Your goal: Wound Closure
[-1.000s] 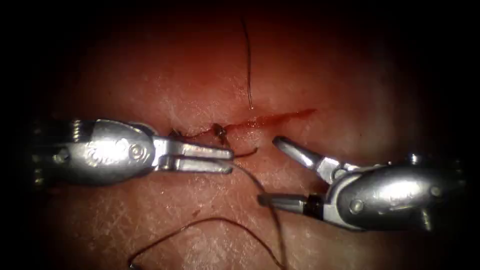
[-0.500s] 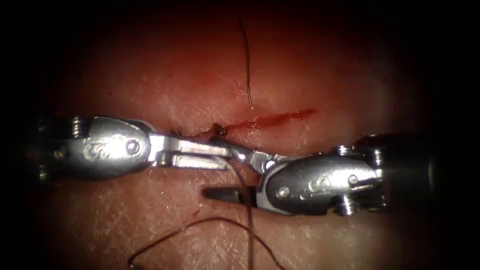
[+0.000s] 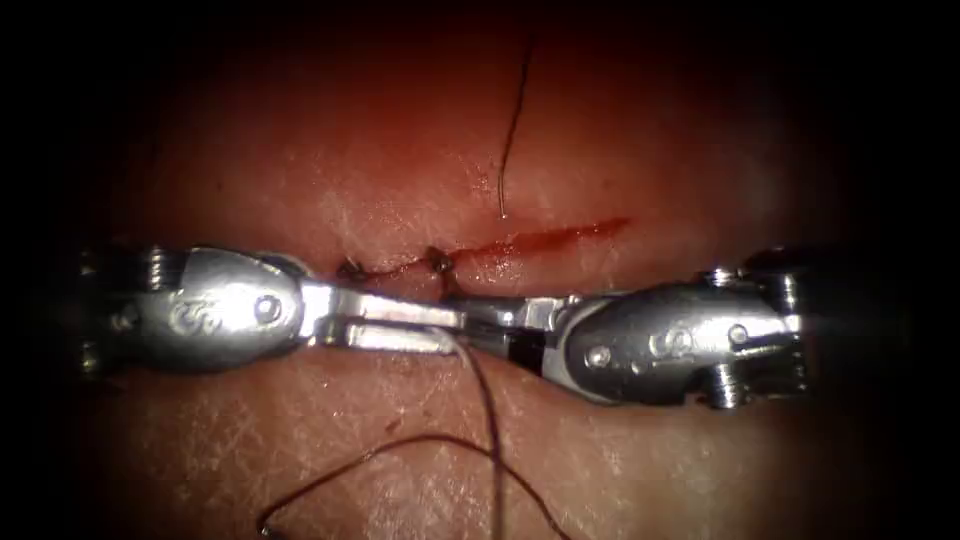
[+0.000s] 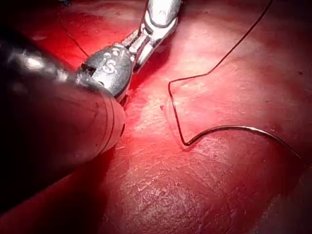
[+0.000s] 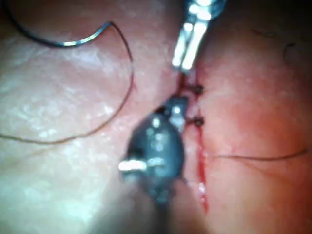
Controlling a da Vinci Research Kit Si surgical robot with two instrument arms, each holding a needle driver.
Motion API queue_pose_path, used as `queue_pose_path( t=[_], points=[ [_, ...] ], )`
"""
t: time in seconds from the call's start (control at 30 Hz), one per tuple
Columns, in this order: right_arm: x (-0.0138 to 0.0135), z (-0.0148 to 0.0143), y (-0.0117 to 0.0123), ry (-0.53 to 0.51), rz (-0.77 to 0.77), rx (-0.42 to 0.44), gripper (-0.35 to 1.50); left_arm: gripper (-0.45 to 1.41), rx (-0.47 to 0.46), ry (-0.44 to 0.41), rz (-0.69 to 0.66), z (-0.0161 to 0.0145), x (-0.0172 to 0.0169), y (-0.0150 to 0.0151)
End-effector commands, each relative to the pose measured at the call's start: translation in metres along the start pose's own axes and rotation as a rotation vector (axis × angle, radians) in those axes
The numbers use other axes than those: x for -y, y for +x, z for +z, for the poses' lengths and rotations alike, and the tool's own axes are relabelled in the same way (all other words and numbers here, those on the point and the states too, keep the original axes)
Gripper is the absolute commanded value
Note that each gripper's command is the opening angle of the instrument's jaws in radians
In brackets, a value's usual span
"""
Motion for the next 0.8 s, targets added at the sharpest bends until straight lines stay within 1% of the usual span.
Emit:
queue_pose_path(
  t=[0.03,0.07,0.1,0.17,0.23,0.27,0.3,0.37,0.4,0.47,0.53,0.57,0.67,0.7,0.73,0.8],
  points=[
    [0.0005,0.0009,-0.0005,0.006,0.009,0.003,-0.35,0.52,0.003,0.004,-0.008,0.0007,0.0,-0.0004],
    [0.0004,0.0009,-0.0009,0.011,0.031,0.01,-0.35,1.14,0.028,-0.002,-0.095,0.0007,0.0,-0.0001],
    [0.0003,0.0009,-0.001,0.014,0.042,0.015,-0.35,1.25,0.044,0.007,-0.11,0.0007,0.0,0.0001],
    [0.0,0.0008,-0.0014,0.015,0.048,0.022,-0.35,1.33,0.054,0.021,-0.127,0.0006,0.0001,0.0007],
    [-0.0003,0.0006,-0.0019,0.02,0.059,0.029,-0.35,1.35,0.054,0.024,-0.132,0.0004,0.0002,0.0013],
    [-0.0004,0.0006,-0.0021,0.023,0.07,0.038,-0.35,1.36,0.056,0.032,-0.135,0.0004,0.0001,0.0017],
    [-0.0007,0.0005,-0.0027,0.029,0.086,0.048,-0.35,1.38,0.064,0.055,-0.142,0.0003,-0.0001,0.0026],
    [-0.0008,0.0006,-0.0029,0.031,0.086,0.053,-0.35,1.38,0.067,0.064,-0.146,0.0002,-0.0002,0.0031],
    [-0.001,0.0007,-0.0035,0.037,0.101,0.062,-0.35,1.38,0.077,0.082,-0.12,0.0002,-0.0005,0.0044],
    [-0.0013,0.0009,-0.004,0.04,0.109,0.067,-0.35,1.38,0.084,0.098,-0.108,-0.0001,-0.0008,0.0057],
    [-0.0014,0.0009,-0.0043,0.041,0.113,0.069,-0.35,1.36,0.09,0.103,-0.108,-0.0002,-0.0008,0.0063],
    [-0.0015,0.0009,-0.0051,0.045,0.119,0.068,-0.35,1.31,0.077,0.117,-0.101,-0.0007,-0.0008,0.0074],
    [-0.0012,0.0009,-0.0062,0.053,0.121,0.072,-0.35,1.28,0.042,0.139,-0.102,-0.0018,-0.0004,0.0083],
    [-0.0011,0.001,-0.0067,0.061,0.122,0.076,-0.35,1.26,0.029,0.163,-0.101,-0.0026,0.0001,0.0089],
    [-0.0011,0.001,-0.0067,0.061,0.122,0.076,-0.35,1.26,0.029,0.163,-0.101,-0.0026,0.0001,0.0089],
    [-0.0009,0.0012,-0.0071,0.061,0.13,0.074,-0.35,1.26,0.022,0.197,-0.101,-0.0035,0.0009,0.0095]
  ],
)
